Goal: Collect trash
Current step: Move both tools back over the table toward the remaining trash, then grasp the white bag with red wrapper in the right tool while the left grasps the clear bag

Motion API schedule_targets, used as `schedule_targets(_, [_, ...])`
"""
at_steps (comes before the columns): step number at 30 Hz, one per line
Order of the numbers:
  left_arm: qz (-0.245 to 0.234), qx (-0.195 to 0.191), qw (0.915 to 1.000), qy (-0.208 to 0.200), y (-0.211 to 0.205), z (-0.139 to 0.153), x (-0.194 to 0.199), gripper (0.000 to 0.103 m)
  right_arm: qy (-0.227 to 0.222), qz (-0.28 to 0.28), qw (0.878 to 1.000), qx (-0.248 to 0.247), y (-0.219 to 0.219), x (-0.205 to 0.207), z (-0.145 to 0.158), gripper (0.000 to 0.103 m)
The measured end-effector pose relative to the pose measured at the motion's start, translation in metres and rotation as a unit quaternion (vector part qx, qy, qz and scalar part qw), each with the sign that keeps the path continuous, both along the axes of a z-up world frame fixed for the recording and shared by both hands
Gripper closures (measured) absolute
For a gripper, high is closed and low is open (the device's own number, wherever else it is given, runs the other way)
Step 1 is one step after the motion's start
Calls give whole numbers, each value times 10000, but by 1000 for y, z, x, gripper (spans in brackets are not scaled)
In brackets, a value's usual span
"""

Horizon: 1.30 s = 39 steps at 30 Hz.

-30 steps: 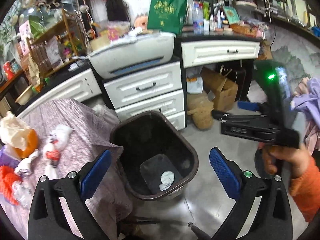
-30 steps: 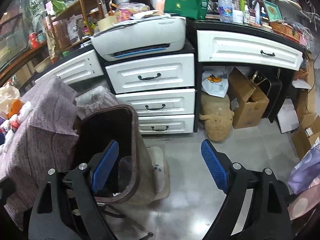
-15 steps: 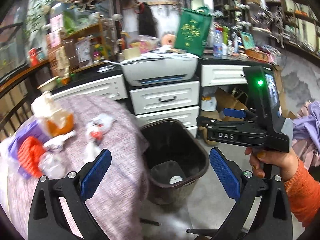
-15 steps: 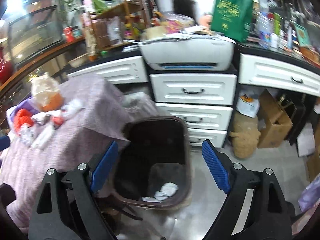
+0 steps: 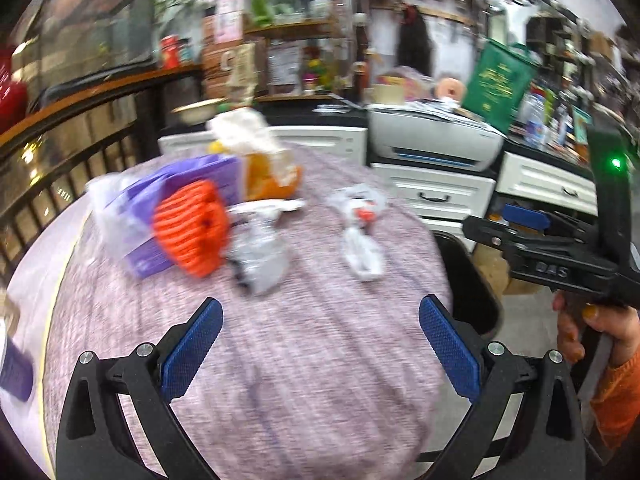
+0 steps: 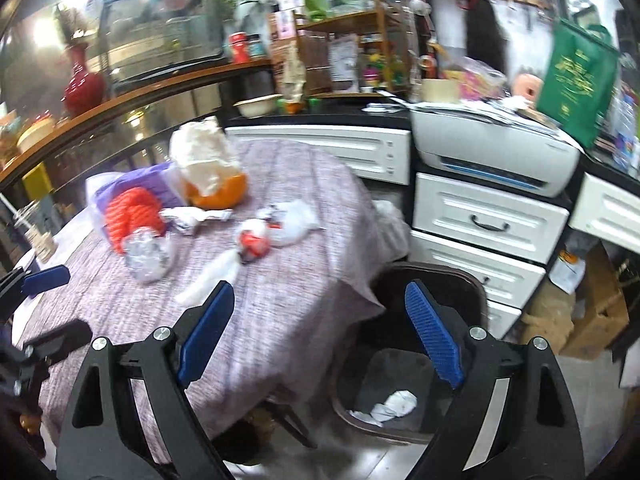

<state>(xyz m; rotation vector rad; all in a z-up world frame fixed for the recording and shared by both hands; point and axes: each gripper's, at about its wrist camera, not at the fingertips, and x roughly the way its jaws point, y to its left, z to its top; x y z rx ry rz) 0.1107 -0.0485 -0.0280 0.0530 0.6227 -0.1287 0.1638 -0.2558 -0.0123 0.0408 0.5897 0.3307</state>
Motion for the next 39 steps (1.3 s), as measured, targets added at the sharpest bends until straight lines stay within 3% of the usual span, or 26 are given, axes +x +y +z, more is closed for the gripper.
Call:
schedule_targets(7, [414,50,9991,106,35,-3,6,10,242,398,9988,-115,42,20,-5,17])
schedule_targets(17, [508,2,9977,440,55,-11,29,20,803,391,9955,-330,87,76,-23,19])
schedule_targets(23, [439,26,9975,550,54,-14,40,22,996,166,9934,-551,100,97,-32,34])
schedule_targets(28, [378,84,9971,648,48,-17,54,22,956,192,9931,-647,104,98,-30,72])
schedule_targets(31, [378,41,9965,747,45,-20,63,22,996,248,9933,-523,99,98,-30,77])
schedule_targets(39, [467,161,9952,851,37,-26,87,24,767,348,9959,-333,80,77,-18,78])
